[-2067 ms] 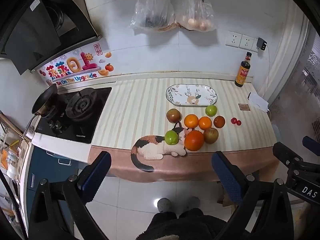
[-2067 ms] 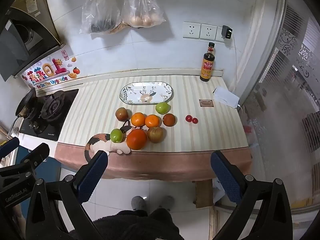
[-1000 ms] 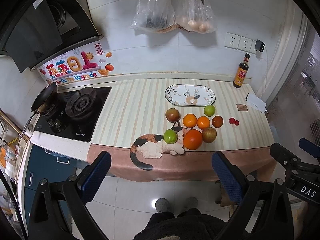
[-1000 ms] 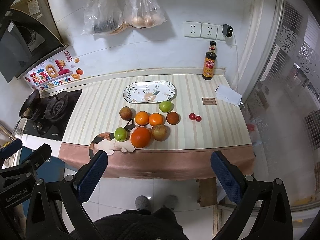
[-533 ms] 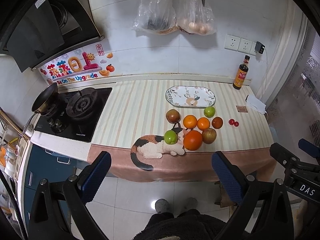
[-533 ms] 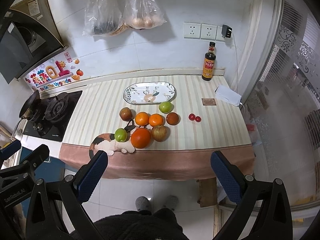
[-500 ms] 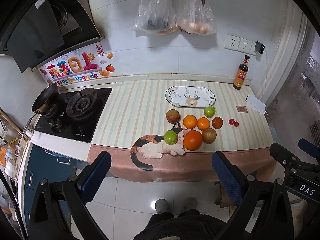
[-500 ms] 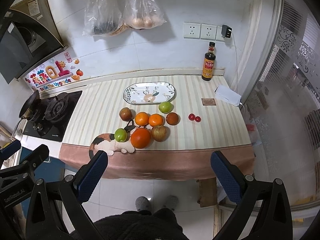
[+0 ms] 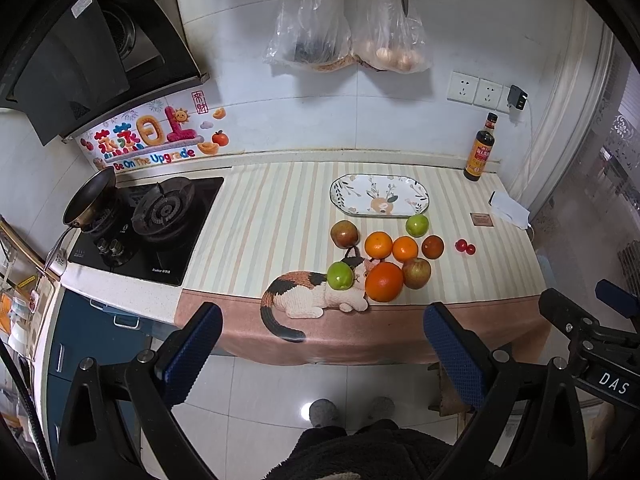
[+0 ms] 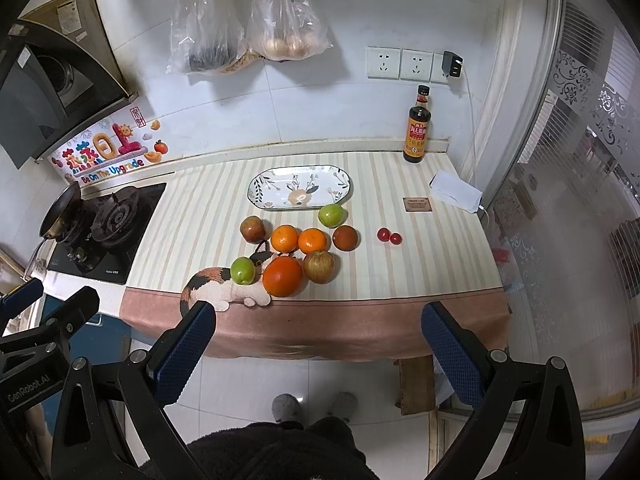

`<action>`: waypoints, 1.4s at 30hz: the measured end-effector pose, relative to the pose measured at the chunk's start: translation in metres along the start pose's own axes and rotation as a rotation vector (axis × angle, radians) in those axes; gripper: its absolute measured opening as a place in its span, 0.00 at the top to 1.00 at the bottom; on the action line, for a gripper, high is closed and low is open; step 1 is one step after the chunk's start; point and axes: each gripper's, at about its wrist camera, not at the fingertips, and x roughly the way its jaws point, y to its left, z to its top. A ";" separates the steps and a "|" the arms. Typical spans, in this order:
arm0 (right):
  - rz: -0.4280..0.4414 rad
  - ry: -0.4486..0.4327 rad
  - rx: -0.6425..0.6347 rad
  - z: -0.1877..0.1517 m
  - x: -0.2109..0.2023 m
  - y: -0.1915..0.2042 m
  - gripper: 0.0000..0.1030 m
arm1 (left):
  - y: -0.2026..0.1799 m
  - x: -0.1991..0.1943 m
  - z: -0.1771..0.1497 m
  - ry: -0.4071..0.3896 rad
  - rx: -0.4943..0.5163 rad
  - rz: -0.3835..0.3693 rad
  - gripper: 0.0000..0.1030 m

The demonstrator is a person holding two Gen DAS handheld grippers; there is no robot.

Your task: Organize fruits

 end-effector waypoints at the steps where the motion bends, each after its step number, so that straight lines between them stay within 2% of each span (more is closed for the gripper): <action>1: 0.000 -0.001 0.000 -0.001 0.000 0.000 0.00 | 0.000 0.000 0.000 0.000 0.000 -0.001 0.00; 32: 0.017 -0.004 0.001 0.007 0.000 0.002 0.00 | -0.006 -0.001 0.006 -0.001 -0.018 0.004 0.00; 38: 0.069 -0.014 0.051 0.025 0.030 -0.018 0.00 | -0.005 0.027 0.021 -0.053 -0.054 0.075 0.00; 40: 0.090 -0.006 0.062 0.033 0.053 -0.023 0.00 | -0.005 0.046 0.029 -0.068 -0.066 0.105 0.00; 42: 0.121 0.021 0.064 0.040 0.084 -0.027 0.00 | -0.005 0.071 0.039 -0.047 -0.069 0.145 0.00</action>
